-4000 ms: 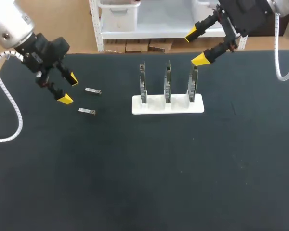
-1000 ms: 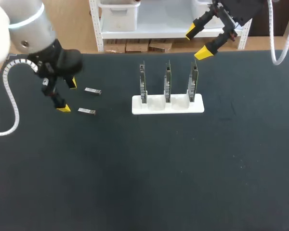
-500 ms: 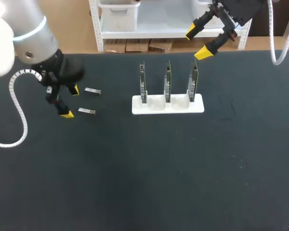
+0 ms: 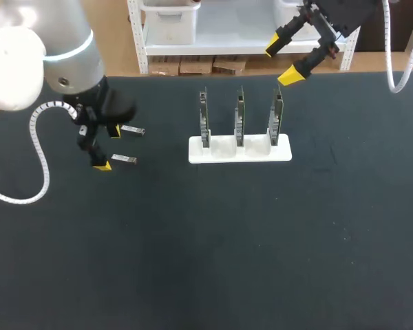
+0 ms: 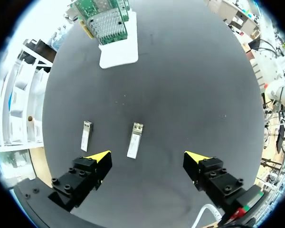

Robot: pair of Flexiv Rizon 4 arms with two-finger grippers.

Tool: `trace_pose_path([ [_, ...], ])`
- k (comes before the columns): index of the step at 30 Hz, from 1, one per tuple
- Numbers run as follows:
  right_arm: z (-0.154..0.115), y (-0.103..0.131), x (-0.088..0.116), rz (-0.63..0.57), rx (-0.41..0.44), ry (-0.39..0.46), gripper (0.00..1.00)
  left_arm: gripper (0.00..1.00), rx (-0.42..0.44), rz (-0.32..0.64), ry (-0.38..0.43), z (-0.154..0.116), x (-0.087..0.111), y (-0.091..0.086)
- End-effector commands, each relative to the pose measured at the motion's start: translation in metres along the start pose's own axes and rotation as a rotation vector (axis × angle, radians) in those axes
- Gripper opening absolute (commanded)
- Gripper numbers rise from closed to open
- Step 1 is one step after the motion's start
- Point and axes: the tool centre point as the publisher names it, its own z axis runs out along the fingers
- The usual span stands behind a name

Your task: Pick up the optical module with the left hand, and insert it into the network port with the right hand.

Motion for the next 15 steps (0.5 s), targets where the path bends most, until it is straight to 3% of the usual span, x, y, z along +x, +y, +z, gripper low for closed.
trace_pose_path([
  [1,0.0,0.002,0.0,0.0,0.006,-0.001,1.0,1.0,0.023,0.015,0.012,0.005,-0.001,0.001],
  [15,0.0,0.002,0.0,0.0,0.006,-0.001,1.0,1.0,0.062,0.063,0.001,0.012,-0.011,0.017],
])
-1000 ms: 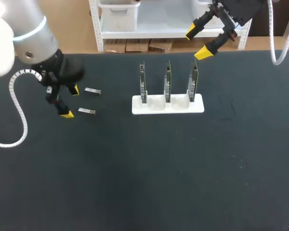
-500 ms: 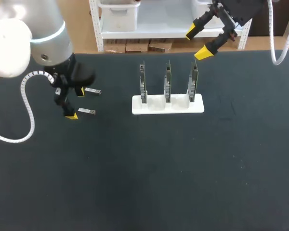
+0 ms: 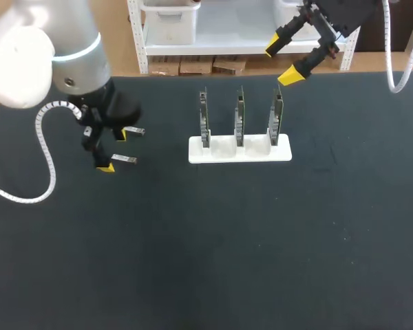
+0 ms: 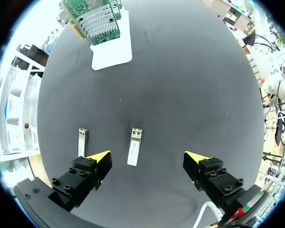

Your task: Pick up the optical module with the left hand, and insert it into the network port with the right hand.

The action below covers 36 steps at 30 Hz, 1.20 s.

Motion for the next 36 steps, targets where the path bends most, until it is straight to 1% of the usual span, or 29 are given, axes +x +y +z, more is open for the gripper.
trace_pose_path([
  [1,0.0,0.002,0.0,0.0,0.006,-0.001,1.0,1.0,0.033,0.006,0.006,0.003,-0.002,0.01],
  [7,0.0,0.002,0.0,0.0,0.006,-0.001,1.0,1.0,0.048,0.008,0.009,0.008,-0.001,0.008],
  [13,0.0,0.002,0.0,0.0,0.006,-0.001,1.0,1.0,0.047,0.0,0.018,0.012,0.004,0.009],
  [16,0.0,0.002,0.0,0.0,0.006,-0.001,1.0,1.0,0.041,0.003,0.025,0.011,0.005,0.006],
  [21,0.0,0.002,0.0,0.0,0.006,-0.001,1.0,1.0,0.039,0.02,0.03,0.013,0.005,0.0],
  [30,0.0,0.002,0.0,0.0,0.006,-0.001,1.0,1.0,0.051,0.033,0.03,0.015,0.001,0.002],
  [36,0.0,0.002,0.0,0.0,0.006,-0.001,1.0,1.0,0.059,0.053,0.044,0.019,-0.003,0.004],
])
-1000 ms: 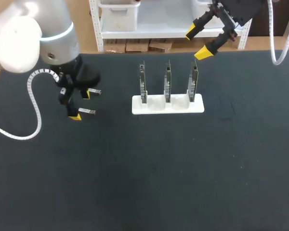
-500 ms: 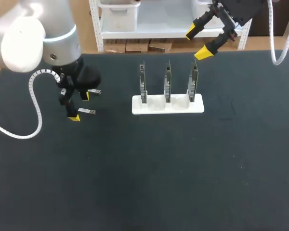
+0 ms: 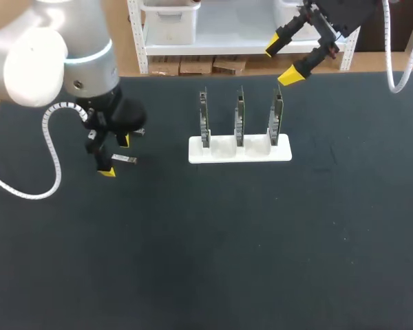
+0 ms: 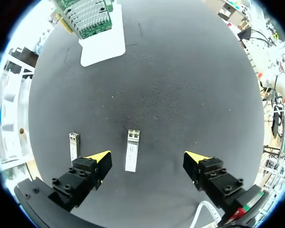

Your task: Pick up the optical module with the left hand, and insert it into the network port with the right hand.

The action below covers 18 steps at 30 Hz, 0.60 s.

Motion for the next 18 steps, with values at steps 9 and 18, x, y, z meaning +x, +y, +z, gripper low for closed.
trace_pose_path([
  [9,0.0,0.002,0.0,0.0,0.006,-0.001,1.0,1.0,-0.001,0.013,0.034,0.002,-0.002,0.007],
  [18,0.0,0.002,0.0,0.0,0.006,-0.001,1.0,1.0,-0.014,-0.012,0.041,0.0,0.006,0.011],
])
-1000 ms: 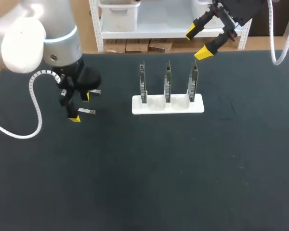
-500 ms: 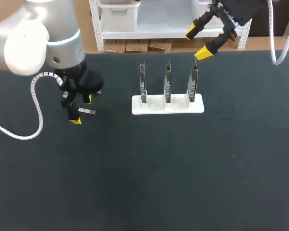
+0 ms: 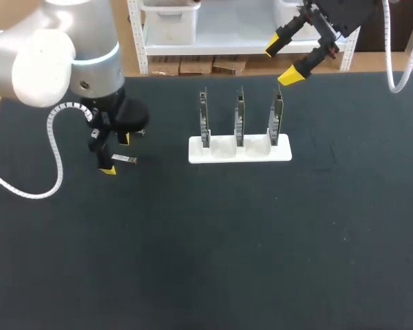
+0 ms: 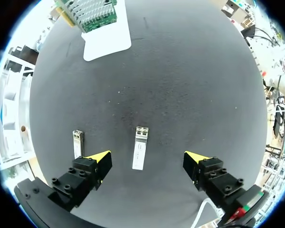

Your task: Pick up the optical module with the left hand, and insert it into the network port with the right hand.

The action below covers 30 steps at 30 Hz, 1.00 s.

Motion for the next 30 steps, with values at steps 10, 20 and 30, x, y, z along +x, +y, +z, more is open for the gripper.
trace_pose_path([
  [10,0.0,0.002,0.0,0.0,0.006,-0.001,1.0,1.0,0.012,-0.001,0.014,0.004,0.004,0.003],
  [20,0.0,0.002,0.0,0.0,0.006,-0.001,1.0,1.0,0.015,-0.012,0.017,0.009,0.005,0.006],
  [30,0.0,0.002,0.0,0.0,0.006,-0.001,1.0,1.0,0.019,-0.03,0.034,0.013,0.011,0.013],
])
